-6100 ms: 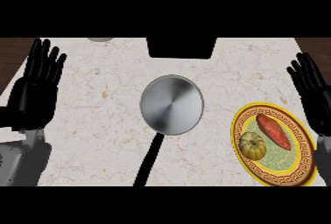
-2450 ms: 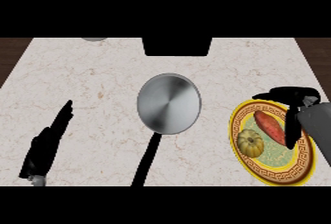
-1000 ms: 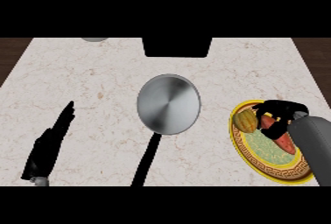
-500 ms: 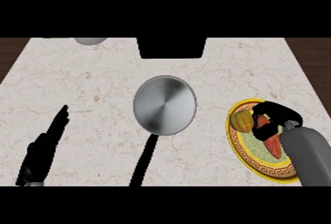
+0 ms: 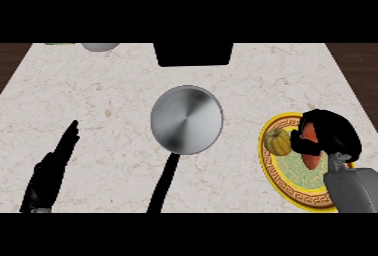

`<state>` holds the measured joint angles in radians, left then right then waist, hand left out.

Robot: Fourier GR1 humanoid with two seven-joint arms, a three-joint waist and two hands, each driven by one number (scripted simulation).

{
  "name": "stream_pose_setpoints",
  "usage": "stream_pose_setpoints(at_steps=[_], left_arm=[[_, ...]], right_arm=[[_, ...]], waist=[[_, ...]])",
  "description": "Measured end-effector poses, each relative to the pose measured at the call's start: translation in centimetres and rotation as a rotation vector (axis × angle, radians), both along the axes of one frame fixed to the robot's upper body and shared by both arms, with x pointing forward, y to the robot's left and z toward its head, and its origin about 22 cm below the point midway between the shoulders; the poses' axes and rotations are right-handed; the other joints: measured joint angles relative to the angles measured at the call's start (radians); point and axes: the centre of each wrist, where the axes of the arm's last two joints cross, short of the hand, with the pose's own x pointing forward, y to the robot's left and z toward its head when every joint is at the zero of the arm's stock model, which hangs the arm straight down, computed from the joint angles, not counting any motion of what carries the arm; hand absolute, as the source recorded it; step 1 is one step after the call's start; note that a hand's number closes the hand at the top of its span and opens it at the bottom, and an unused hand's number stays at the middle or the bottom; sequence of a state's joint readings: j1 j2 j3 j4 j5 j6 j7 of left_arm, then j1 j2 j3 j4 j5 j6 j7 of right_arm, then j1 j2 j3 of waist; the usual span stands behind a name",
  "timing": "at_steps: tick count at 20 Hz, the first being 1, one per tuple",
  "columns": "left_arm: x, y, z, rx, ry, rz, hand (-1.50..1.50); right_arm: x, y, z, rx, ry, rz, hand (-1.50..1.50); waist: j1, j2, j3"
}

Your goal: Pick the sweet potato from the plate and place it in the pan

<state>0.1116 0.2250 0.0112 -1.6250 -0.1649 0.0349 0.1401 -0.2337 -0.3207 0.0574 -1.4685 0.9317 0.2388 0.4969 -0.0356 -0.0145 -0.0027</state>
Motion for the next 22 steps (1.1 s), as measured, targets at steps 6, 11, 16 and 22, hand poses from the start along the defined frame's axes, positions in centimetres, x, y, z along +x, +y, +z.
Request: stream_pose_setpoints(at_steps=[6, 11, 16, 22], left_arm=[[0.7, 0.0, 0.3, -0.006, -0.005, -0.017, 0.00], [0.9, -0.4, 0.3, -0.007, -0.004, -0.045, 0.00], [1.0, -0.8, 0.2, -0.001, -0.008, -0.057, 0.00], [0.8, -1.6, 0.7, -0.008, -0.009, -0.069, 0.00]], right_arm=[[-1.3, 3.2, 5.2, -0.060, -0.363, 0.107, 1.50], [-1.0, 7.8, 7.9, -0.007, -0.488, 0.164, 1.50], [2.1, 11.3, 8.5, 0.104, -0.501, 0.198, 1.50], [5.9, 15.3, 6.8, 0.217, -0.453, 0.209, 1.50]], waist=[[0.015, 0.006, 0.001], [0.035, 0.011, 0.002], [0.047, 0.015, 0.002], [0.060, 0.018, 0.003]])
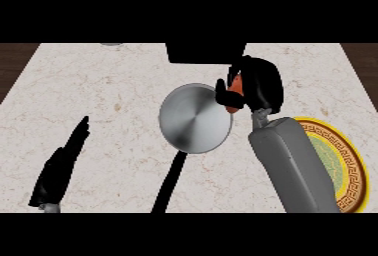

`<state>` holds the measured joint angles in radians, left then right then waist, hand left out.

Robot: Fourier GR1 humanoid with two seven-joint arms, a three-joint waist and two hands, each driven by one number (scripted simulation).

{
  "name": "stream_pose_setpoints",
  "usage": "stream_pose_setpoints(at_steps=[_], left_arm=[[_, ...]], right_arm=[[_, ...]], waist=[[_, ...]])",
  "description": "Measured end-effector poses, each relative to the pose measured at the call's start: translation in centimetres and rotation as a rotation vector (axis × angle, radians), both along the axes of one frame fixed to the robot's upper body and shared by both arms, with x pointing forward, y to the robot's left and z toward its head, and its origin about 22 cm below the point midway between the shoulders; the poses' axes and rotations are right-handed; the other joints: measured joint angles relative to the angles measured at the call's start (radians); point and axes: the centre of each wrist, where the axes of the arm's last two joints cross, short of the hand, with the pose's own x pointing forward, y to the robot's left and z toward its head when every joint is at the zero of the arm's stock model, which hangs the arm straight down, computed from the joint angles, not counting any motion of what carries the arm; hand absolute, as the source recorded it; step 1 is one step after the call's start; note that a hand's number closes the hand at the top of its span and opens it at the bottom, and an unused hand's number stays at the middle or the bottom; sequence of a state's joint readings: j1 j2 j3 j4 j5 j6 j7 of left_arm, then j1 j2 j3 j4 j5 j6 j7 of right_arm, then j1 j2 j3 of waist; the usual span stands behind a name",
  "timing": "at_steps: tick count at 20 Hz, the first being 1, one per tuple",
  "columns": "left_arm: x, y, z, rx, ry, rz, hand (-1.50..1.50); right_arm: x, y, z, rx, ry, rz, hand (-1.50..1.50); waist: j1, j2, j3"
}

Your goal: Pick the sweet potato from the plate and place it in the pan

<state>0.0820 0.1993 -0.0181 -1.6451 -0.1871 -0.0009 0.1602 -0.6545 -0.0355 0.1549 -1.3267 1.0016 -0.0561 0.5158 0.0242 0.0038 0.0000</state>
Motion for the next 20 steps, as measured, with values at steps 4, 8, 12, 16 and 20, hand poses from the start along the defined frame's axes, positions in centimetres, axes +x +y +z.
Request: stream_pose_setpoints(at_steps=[4, 8, 12, 16, 20], left_arm=[[0.9, 0.2, 0.1, 0.005, -0.006, -0.013, 0.00], [0.8, -0.1, -0.3, 0.005, -0.010, -0.032, 0.00], [1.3, -0.9, 0.1, 0.008, -0.024, -0.055, 0.00], [1.7, -0.5, 0.3, 0.007, -0.030, -0.072, 0.00], [2.1, -1.3, 0.3, -0.002, -0.033, -0.091, 0.00]], right_arm=[[2.5, 2.6, -1.2, 0.044, 0.041, 0.020, 1.50], [4.2, 3.9, -3.5, 0.028, 0.109, 0.022, 1.50], [5.1, 4.6, -5.4, -0.038, 0.187, 0.050, 1.50], [5.5, 3.5, -6.9, 0.111, 0.321, 0.028, -1.50], [5.5, 2.6, -8.4, 0.293, 0.408, -0.010, -1.50]], waist=[[0.013, 0.005, 0.000], [0.028, 0.010, 0.000], [0.047, 0.015, 0.000], [0.072, 0.024, 0.001], [0.093, 0.028, 0.002]])
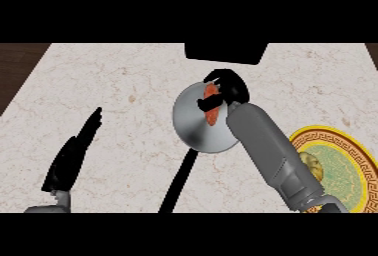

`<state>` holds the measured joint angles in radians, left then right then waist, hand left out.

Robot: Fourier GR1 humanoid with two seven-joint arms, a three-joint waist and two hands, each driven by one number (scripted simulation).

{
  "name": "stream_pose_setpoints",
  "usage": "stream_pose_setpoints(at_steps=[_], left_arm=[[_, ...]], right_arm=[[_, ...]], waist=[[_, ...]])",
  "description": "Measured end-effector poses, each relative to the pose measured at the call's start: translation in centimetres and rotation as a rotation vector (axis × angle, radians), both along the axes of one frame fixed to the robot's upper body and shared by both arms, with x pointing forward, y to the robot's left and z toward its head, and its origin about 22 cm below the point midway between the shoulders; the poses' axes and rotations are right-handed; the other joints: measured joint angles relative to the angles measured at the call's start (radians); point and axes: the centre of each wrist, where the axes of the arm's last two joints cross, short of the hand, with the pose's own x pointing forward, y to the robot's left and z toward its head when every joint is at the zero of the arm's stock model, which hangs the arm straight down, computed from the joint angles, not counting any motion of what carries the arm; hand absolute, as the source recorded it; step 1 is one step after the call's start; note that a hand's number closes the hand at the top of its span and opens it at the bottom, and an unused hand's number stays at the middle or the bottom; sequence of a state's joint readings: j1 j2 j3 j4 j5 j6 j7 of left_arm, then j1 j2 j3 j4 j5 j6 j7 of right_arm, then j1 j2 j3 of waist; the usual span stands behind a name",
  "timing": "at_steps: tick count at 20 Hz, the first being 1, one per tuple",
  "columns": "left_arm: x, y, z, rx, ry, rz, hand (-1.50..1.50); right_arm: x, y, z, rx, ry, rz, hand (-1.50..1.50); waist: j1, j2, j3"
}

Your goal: Pick the sweet potato from the plate and place it in the pan

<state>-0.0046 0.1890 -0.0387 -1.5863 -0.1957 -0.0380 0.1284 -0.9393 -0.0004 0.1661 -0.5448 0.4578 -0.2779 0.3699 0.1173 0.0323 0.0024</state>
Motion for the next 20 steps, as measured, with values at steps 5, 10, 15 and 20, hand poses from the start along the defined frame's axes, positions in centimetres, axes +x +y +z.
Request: stream_pose_setpoints(at_steps=[5, 10, 15, 20], left_arm=[[0.3, -0.4, 0.1, 0.003, 0.004, -0.005, 0.00], [0.5, -0.5, 0.1, 0.002, 0.005, 0.001, 0.00], [0.0, 0.6, -0.5, 0.010, 0.015, 0.035, 0.00], [-1.1, 1.5, -1.1, 0.008, 0.024, 0.069, 0.00]], right_arm=[[0.4, -0.2, 0.3, 0.171, -0.103, -0.055, -1.50], [0.8, -0.4, 0.9, 0.294, -0.266, -0.162, -1.50], [1.3, -1.3, 1.0, 0.390, -0.364, -0.322, -1.50], [1.4, -4.4, 0.1, 0.442, -0.420, -0.442, -1.50]], waist=[[0.000, 0.000, 0.000], [-0.008, -0.004, 0.000], [-0.041, -0.010, -0.001], [-0.076, -0.020, -0.001]])
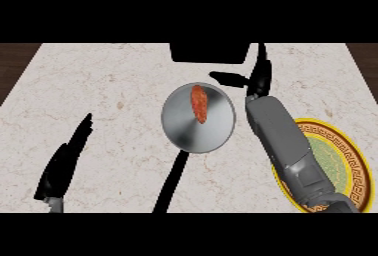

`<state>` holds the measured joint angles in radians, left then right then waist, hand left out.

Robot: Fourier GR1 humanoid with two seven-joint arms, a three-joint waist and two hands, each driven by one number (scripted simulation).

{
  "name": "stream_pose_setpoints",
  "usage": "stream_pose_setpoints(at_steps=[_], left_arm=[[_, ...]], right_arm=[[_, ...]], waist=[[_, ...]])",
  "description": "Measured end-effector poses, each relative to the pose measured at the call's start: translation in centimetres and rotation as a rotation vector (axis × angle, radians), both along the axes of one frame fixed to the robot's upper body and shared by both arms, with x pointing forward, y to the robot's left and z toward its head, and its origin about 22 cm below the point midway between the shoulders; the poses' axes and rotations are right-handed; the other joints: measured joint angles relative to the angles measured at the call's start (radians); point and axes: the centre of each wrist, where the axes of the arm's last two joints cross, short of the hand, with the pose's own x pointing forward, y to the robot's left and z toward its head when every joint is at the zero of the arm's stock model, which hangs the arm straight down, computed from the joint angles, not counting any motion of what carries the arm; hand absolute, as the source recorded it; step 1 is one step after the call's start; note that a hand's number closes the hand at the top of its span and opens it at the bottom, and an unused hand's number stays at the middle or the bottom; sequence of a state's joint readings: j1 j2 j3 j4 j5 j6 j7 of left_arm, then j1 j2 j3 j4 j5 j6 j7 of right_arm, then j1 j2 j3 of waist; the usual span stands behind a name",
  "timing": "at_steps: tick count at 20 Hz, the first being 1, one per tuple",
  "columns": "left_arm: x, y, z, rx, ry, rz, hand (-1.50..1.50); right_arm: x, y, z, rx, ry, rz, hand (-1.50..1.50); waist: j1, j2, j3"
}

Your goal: Pick the sweet potato from the plate and place it in the pan

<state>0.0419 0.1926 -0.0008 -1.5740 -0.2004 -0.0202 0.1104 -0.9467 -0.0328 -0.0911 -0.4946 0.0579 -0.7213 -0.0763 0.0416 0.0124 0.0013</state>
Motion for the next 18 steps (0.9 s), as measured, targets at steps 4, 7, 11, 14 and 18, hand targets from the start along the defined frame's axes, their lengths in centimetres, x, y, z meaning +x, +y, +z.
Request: stream_pose_setpoints(at_steps=[4, 7, 11, 14, 18], left_arm=[[-0.6, 0.7, 0.0, -0.001, 0.003, 0.027, 0.00], [-0.7, 0.9, 0.1, -0.004, 0.006, 0.043, 0.00], [-0.9, 1.5, 0.3, -0.001, 0.007, 0.052, 0.00], [-1.2, 1.2, 0.7, 0.002, 0.006, 0.052, 0.00], [-1.5, 1.2, 1.2, 0.001, 0.014, 0.052, 0.00]], right_arm=[[-1.1, -4.7, -2.1, -0.003, -0.050, -0.022, -1.50], [-1.8, -8.1, -2.2, -0.029, -0.075, -0.024, -1.50], [-4.1, -13.2, -3.2, -0.049, -0.087, -0.033, -1.50], [-6.0, -17.0, -3.3, -0.064, -0.088, -0.034, -1.50], [-9.1, -21.0, -3.5, -0.070, -0.083, -0.026, -1.50]], waist=[[-0.025, -0.008, 0.000], [-0.037, -0.012, -0.001], [-0.047, -0.015, -0.001], [-0.049, -0.016, -0.001], [-0.049, -0.016, -0.001]])
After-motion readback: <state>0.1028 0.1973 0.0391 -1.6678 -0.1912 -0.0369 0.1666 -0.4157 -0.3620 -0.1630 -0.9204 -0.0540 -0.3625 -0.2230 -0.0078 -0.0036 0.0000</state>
